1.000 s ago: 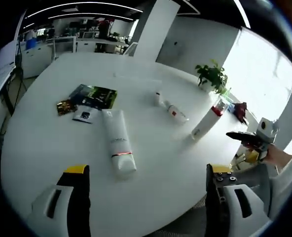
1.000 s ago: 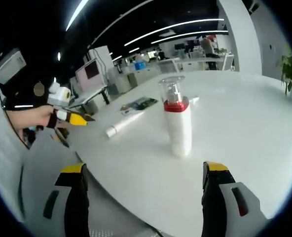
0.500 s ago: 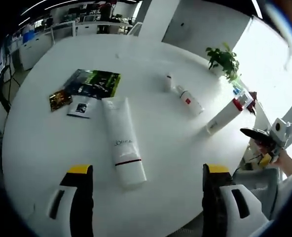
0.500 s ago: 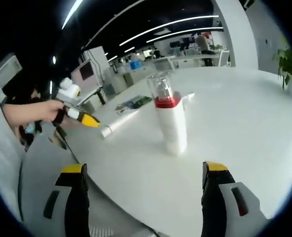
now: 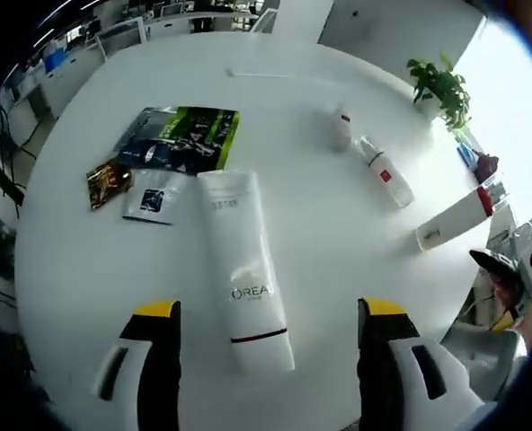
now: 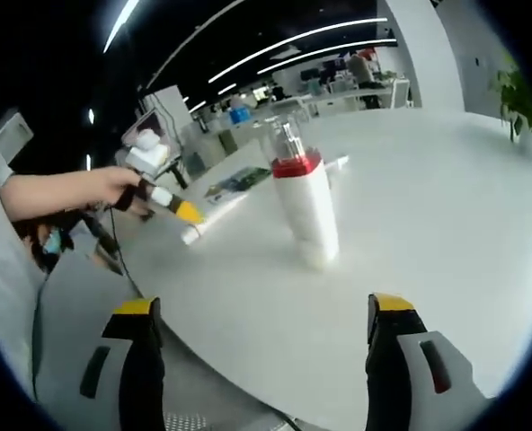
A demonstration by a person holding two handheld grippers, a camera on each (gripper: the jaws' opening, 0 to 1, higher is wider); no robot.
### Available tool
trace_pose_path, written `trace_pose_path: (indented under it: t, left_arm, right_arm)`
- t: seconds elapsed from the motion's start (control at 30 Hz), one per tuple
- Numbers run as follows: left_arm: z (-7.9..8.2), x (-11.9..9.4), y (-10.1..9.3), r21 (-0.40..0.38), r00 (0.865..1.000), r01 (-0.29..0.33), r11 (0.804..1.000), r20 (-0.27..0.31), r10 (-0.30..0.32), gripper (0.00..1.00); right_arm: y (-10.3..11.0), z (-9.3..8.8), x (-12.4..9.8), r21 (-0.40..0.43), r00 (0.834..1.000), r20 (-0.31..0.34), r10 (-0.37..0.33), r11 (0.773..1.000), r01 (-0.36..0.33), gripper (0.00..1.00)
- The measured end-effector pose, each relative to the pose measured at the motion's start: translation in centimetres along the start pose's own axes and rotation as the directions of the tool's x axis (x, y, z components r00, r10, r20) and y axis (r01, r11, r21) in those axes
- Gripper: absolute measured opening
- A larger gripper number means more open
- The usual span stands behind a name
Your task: Arrange the skincare products in the storage area until every visible bottle or jar stands upright without overlapping.
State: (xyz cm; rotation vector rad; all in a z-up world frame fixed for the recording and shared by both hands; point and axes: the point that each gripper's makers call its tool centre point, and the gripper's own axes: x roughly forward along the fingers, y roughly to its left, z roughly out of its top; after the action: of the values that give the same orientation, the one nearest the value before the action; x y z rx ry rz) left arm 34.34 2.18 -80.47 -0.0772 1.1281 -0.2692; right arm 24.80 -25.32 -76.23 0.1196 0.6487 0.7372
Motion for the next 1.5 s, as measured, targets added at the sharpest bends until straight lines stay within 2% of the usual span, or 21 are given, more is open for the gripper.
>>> trace_pose_path:
  t: [0.2, 0.43, 0.53, 0.6, 0.87, 1.03, 1.13, 1.2, 1.37, 1.5]
  left_arm:
    - [1.1, 1.1, 0.5, 0.037, 0.999, -0.035, 0.999, -0.033, 0.036, 0.66]
    - [2.8, 2.4, 1.3, 0.041, 0.995, -0.086, 0.995, -0.052, 0.088, 0.58]
    - [3.1, 3.0, 1.6, 0.062, 0.991, -0.101, 0.993, -0.078, 0.106, 0.56]
    - [2.3, 2.8, 1.4, 0.075, 0.988, -0.113, 0.991, -0.096, 0.120, 0.55]
    - [3.1, 3.7, 1.8, 0.090, 0.980, -0.126, 0.988, -0.142, 0.138, 0.45]
    - [3.4, 3.9, 2.6, 0.107, 0.978, -0.144, 0.984, -0.137, 0.158, 0.39]
    - [3.4, 3.8, 2.6, 0.118, 0.976, -0.156, 0.981, -0.132, 0.171, 0.40]
    - [3.6, 3.9, 2.8, 0.128, 0.977, -0.156, 0.979, -0.125, 0.172, 0.36]
    - [3.4, 3.5, 2.1, 0.142, 0.977, -0.155, 0.978, -0.126, 0.173, 0.32]
    - [3.7, 3.0, 1.5, 0.121, 0.984, -0.146, 0.982, -0.088, 0.157, 0.28]
  right_arm:
    - [-0.8, -0.2, -0.2, 0.018, 1.000, 0.003, -0.022, 1.000, 0.022, 0.91]
    - [-1.2, -0.6, -0.4, 0.035, 0.999, 0.011, -0.036, 0.999, 0.036, 0.91]
    - [-1.2, -0.6, -0.3, 0.037, 0.999, 0.008, -0.036, 0.999, 0.036, 0.91]
    - [-1.3, -0.7, -0.3, 0.036, 0.999, 0.005, -0.034, 0.999, 0.034, 0.90]
    - [-1.2, -0.6, -0.1, 0.036, 1.000, -0.003, -0.031, 0.999, 0.031, 0.89]
    - [-1.1, -0.8, 0.0, 0.036, 1.000, -0.009, -0.023, 0.999, 0.024, 0.87]
    - [-1.0, -0.9, 0.1, 0.031, 1.000, -0.013, -0.018, 0.999, 0.018, 0.87]
    - [-0.9, -1.1, 0.1, 0.033, 1.000, -0.017, -0.015, 0.999, 0.016, 0.87]
    - [-0.7, -0.7, 0.1, 0.028, 1.000, -0.010, -0.010, 1.000, 0.010, 0.86]
    - [-0.7, -0.6, 0.1, 0.026, 1.000, -0.001, -0.008, 1.000, 0.008, 0.85]
